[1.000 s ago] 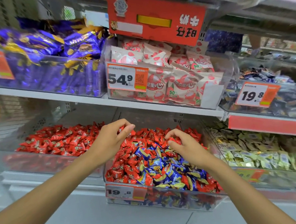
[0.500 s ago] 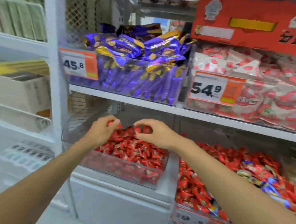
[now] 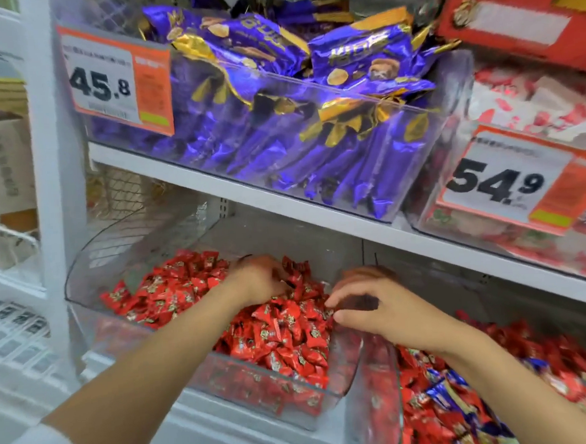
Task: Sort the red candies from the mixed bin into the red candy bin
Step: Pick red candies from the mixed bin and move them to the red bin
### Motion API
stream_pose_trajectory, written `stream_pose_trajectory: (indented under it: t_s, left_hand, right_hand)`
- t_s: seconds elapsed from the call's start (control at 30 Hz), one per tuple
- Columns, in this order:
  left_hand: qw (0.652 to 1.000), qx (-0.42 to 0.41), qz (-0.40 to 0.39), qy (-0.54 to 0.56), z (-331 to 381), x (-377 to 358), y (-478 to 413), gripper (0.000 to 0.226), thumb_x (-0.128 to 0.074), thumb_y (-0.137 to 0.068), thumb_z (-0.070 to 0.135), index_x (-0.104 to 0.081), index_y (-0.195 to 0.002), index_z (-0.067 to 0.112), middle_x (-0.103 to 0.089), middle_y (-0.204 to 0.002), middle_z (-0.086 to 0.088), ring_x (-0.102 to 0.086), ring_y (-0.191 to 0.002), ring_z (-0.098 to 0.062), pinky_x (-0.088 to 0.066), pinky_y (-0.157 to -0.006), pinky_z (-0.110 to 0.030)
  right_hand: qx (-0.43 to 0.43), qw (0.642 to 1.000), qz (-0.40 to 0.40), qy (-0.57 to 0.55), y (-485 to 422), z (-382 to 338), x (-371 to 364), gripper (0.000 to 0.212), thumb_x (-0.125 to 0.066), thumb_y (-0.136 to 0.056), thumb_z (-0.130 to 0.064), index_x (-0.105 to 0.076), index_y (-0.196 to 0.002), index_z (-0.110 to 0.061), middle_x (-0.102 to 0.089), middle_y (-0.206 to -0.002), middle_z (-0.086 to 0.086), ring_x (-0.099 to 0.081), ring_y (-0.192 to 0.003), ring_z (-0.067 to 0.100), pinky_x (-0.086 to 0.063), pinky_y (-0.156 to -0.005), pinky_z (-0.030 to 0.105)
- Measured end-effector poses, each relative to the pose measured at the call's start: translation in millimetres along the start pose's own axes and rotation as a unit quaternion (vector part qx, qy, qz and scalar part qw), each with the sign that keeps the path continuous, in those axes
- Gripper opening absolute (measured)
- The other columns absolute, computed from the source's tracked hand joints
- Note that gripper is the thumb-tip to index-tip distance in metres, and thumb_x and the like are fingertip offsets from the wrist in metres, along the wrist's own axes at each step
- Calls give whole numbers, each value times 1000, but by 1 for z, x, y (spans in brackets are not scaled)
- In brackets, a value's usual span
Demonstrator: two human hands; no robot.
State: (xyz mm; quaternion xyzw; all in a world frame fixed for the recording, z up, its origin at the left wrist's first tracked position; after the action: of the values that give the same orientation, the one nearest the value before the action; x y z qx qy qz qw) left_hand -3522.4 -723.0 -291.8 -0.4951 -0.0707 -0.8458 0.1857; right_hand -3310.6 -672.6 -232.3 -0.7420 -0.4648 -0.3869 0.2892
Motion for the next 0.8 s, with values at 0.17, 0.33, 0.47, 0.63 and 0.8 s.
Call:
stream_pose_trajectory:
  t_s: [0.17,0.33,0.47,0.63,0.8]
  left_hand:
    - [963,0,40,268,-2,10,5,24,-73,-76,-5,-63,-67,15,-58,-44,15,-53,-43,9,-38,-48,-4]
    - [943,-17,121,309,10,37,34,23,-73,-78,2,-62,-69,20,-64,-65,8,-57,-54,5,-44,-57,-9]
    - [924,-23,105,366,37,50,77,18,-63,-87,0,-54,-79,14,-58,-64,-3,-57,-58,-11,-52,-61,-25]
    - [922,-104,86,364,118,46,129,16,-63,-86,2,-57,-89,16,-60,-62,3,-50,-51,-5,-42,-53,-18]
    - [928,-203,-79,303,210,5,140,12,-67,-86,8,-62,-92,18,-68,-77,-5,-59,-68,-7,-45,-67,-19]
  right_hand:
    - [7,1000,-2,-16,0,3,-1,11,-69,-81,-39,-71,-91,-38,-65,-104,-20,-58,-105,-2,-42,-101,32]
    - [5,998,50,-42,4,-6,0,10,-73,-83,-25,-72,-86,-33,-68,-100,-12,-61,-99,2,-44,-95,27]
    - [-4,985,149,-86,38,-19,5,19,-72,-83,-16,-70,-85,-35,-64,-105,-19,-55,-104,-9,-34,-91,5]
    - [-45,971,222,-77,125,5,23,28,-69,-84,-9,-67,-85,-36,-61,-109,-11,-57,-102,-4,-35,-94,9]
    - [-149,930,316,-113,217,40,62,27,-65,-85,0,-69,-83,-27,-70,-87,-2,-59,-68,6,-45,-67,17]
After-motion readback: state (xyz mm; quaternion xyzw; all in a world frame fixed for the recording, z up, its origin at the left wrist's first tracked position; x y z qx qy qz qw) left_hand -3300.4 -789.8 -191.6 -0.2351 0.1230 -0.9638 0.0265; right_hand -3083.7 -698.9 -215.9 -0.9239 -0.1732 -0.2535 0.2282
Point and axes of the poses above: each hand's wrist, its own y-axis away from the middle knuckle, its own x-axis out of the back of the hand, z = x × y, the point moved 2 cm from there along -y, towards the middle knuckle
